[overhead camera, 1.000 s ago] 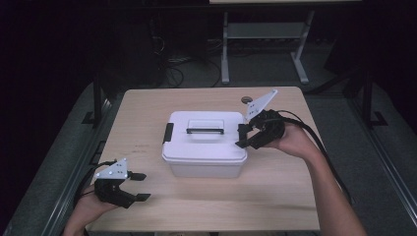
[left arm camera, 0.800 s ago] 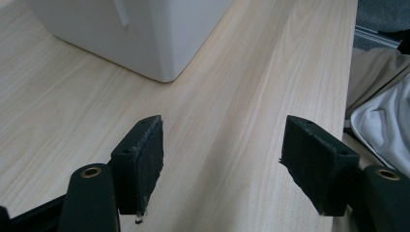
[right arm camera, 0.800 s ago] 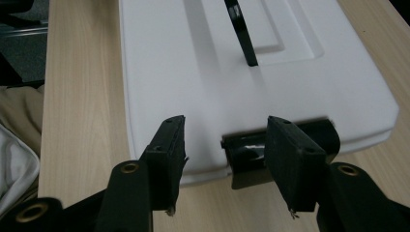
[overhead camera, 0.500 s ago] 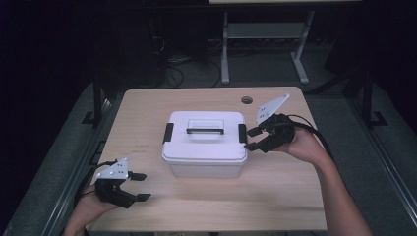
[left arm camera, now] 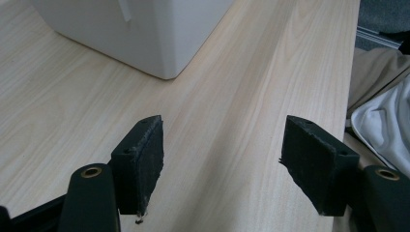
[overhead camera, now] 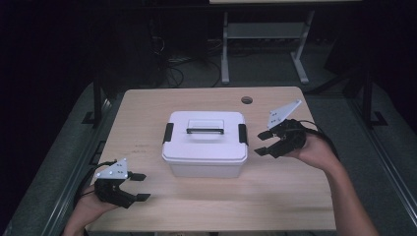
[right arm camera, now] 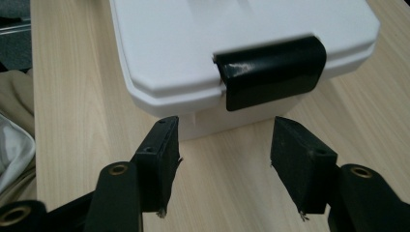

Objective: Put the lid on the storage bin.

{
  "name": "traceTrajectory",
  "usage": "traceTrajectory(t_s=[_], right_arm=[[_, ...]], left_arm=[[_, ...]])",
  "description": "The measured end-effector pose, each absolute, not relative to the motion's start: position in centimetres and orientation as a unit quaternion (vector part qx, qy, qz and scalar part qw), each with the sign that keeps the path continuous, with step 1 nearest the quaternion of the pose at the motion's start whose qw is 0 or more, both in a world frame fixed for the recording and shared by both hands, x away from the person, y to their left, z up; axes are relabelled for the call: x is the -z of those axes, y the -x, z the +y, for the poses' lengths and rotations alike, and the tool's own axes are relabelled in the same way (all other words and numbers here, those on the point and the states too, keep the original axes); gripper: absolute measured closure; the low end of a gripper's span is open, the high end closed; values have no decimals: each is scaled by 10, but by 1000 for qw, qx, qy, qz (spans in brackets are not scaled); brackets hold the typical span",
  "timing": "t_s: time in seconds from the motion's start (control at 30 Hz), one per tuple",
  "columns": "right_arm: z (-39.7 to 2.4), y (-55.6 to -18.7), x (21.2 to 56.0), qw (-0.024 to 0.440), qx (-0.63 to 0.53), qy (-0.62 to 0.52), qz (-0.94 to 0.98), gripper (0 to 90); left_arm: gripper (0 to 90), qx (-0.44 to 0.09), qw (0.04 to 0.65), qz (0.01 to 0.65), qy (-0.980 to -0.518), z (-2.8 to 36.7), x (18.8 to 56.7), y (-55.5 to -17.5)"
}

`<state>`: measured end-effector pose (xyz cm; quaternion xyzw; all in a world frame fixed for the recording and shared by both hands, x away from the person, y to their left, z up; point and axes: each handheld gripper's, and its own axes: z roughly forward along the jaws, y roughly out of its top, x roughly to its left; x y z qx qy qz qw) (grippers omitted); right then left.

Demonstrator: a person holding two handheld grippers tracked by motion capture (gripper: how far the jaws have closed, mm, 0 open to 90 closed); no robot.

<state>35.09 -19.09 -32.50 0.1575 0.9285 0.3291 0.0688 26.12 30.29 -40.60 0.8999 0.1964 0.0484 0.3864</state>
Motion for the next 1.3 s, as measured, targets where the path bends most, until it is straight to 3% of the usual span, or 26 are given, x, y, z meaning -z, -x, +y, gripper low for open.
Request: traceTrajectory(t_s=[0.67,1.3], right_arm=[[-232,-331,348,63,-328,-193,923,421],[-246,-322,377,48,-327,-213,919,413]], left_arm=[[314,-48,380,195,-903,303,408,-262],[308,-48,383,199,-901,302,408,-262]])
